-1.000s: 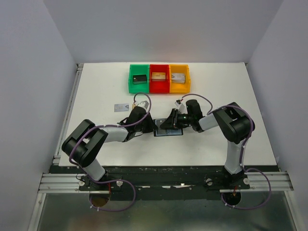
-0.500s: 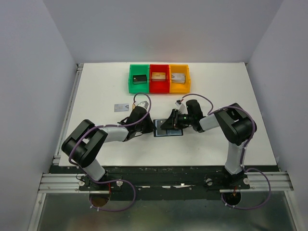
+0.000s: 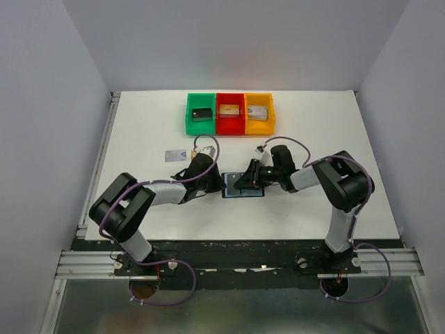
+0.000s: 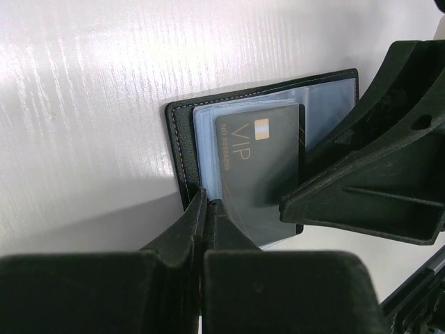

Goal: Take the credit cards out of the card holder
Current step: Remove the credit card from the card holder.

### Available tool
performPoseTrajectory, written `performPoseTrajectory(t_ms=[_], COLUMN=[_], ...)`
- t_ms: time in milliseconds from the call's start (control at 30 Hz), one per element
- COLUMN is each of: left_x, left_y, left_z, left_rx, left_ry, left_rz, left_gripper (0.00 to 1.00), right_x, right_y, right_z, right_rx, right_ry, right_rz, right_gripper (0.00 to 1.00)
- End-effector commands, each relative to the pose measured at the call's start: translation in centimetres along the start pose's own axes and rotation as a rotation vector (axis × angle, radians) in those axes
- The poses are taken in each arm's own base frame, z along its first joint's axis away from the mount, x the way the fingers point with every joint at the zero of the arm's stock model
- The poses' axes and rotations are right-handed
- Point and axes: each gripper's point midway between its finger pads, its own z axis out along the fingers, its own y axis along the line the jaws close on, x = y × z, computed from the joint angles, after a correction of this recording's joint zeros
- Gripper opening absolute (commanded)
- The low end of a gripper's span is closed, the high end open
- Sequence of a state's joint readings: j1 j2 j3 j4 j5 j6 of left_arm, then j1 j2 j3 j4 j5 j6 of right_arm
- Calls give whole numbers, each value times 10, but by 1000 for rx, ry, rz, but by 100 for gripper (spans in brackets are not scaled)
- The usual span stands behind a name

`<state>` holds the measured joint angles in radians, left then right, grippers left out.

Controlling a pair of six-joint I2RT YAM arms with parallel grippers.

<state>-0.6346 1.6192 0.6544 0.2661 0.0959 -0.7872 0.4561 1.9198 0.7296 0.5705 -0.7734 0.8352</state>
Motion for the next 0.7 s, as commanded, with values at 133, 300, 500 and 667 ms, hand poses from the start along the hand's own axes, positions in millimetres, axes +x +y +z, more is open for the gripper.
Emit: performPoseTrajectory(t_ms=[133,300,500,667], left_x=[15,19,21,24], left_y=[23,10,-2,-10], left_z=[2,6,8,10], left_rx=[-92,-18,36,71], left_ry=[50,71,79,91], left_rz=[5,5,14,26], left_gripper=[0,0,0,0], right_x=[0,-1,-1,-3], right_y=[-2,2,3,4], right_z=[-8,-4,0,4], right_rx=[10,-34,-57,-75], right_ry=[-7,-1,6,14], right_rz=[-13,6,23,35], right_gripper=[36,37,37,37])
